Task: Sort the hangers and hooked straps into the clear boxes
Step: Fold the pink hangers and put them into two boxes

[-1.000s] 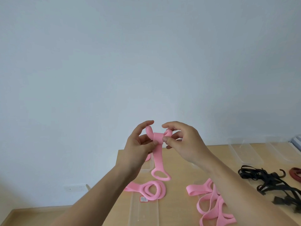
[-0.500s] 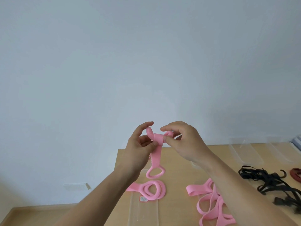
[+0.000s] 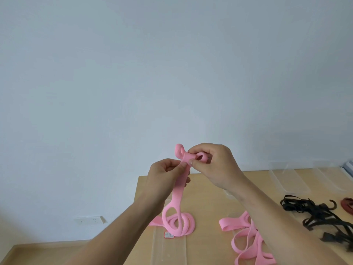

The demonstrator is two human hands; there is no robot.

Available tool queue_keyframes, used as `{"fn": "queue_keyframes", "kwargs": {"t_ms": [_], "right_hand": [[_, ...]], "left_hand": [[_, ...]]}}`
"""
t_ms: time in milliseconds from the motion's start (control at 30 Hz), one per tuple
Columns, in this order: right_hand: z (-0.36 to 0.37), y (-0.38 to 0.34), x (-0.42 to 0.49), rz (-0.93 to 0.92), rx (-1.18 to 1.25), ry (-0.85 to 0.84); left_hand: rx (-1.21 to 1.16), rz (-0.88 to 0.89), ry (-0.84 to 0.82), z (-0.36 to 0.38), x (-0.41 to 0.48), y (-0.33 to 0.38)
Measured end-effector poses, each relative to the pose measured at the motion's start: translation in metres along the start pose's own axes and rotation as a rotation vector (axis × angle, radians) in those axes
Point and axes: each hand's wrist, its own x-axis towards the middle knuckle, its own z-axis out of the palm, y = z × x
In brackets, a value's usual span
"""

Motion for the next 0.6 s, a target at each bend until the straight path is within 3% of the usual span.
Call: {"fn": "queue_keyframes", "kwargs": {"t_ms": [167,400,600], "right_hand": [[0.004,0.001,-0.003,-0.048,-0.039,0.082],[0.014,0.004,-0.014,-0.300,-0.157,0.226],[0.018,0.006,-0.022,-0.319,-0.163,0.185]], "left_hand": [[-0.083,-0.029,-0.097,-0.003,0.001,0.001],[-0.204,-0.009,-0.254,-0.005,0.001,0.007],[-0.203,0.014,-0.279,-0.008,0.002,0.006]]}}
